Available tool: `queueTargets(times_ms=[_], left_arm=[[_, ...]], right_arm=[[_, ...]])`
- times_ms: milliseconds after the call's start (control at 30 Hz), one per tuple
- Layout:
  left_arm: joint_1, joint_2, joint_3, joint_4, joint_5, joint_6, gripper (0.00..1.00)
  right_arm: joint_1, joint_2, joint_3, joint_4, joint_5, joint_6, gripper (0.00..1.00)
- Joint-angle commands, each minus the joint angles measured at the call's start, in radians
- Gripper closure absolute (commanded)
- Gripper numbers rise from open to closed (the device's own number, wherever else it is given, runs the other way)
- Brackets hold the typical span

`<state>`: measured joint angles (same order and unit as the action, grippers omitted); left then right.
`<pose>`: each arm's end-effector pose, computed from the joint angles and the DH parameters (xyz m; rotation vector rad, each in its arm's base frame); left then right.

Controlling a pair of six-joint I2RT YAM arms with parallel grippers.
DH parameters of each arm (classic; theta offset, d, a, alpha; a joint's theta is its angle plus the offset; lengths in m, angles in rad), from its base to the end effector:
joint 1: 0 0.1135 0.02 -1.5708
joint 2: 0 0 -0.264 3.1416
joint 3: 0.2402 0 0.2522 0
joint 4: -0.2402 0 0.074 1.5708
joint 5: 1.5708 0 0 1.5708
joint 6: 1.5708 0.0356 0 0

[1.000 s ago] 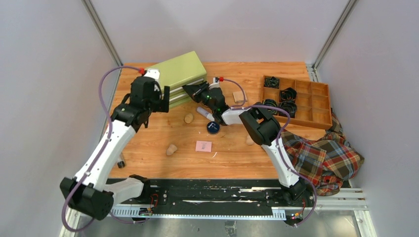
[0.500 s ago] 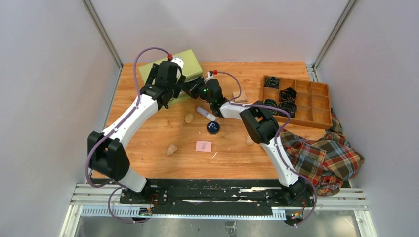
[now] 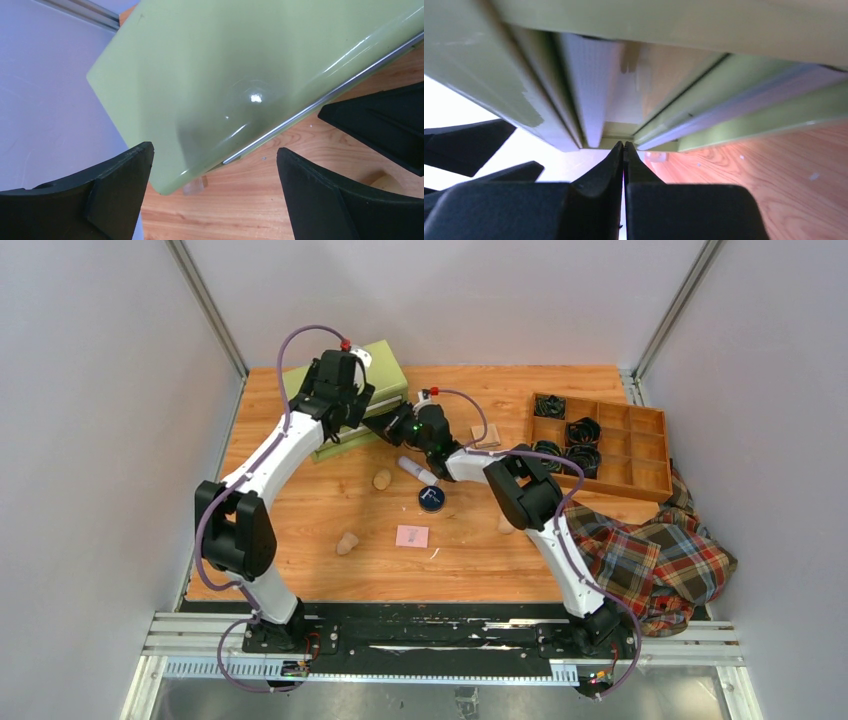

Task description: Organize the makeup

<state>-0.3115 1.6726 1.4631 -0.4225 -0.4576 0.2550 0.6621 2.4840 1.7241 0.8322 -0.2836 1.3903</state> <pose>0.3707 -0.1028 0.3213 0.3573 2.1367 0.4700 0.4322 0.3495 0.1574 0.3820 1.7763 1.7842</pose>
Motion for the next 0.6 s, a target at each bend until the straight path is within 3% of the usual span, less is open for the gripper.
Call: queueTargets(times_ms=[0, 67, 200, 233, 400, 567], left_arm=[[0.002, 0.040, 0.056, -0.023, -0.002, 0.025, 0.02], [0.007, 0.051, 0.063, -0.026, -0.005, 0.019, 0.02], [0.021, 0.066, 0.073, -0.025, -0.003, 0.006, 0.02], [0.027, 0.069, 0.080, -0.027, -0.008, -0.003, 0.02], [0.070, 0.017, 0.118, -0.072, 0.133, -0.107, 0.02], [0.111, -0.083, 0.131, -0.084, 0.208, -0.167, 0.02]], right_arm=[[-0.020, -0.055, -0.077, 0.078, 0.014, 0.001, 0.99], [-0.020, -0.075, -0.123, 0.113, 0.038, 0.004, 0.95], [-0.021, -0.107, -0.197, 0.199, 0.103, 0.005, 0.64], [-0.021, -0.113, -0.204, 0.207, 0.111, 0.002, 0.61], [-0.047, -0.149, -0.253, 0.235, 0.129, -0.024, 0.60], [-0.110, -0.255, -0.334, 0.132, 0.175, -0.131, 0.62]])
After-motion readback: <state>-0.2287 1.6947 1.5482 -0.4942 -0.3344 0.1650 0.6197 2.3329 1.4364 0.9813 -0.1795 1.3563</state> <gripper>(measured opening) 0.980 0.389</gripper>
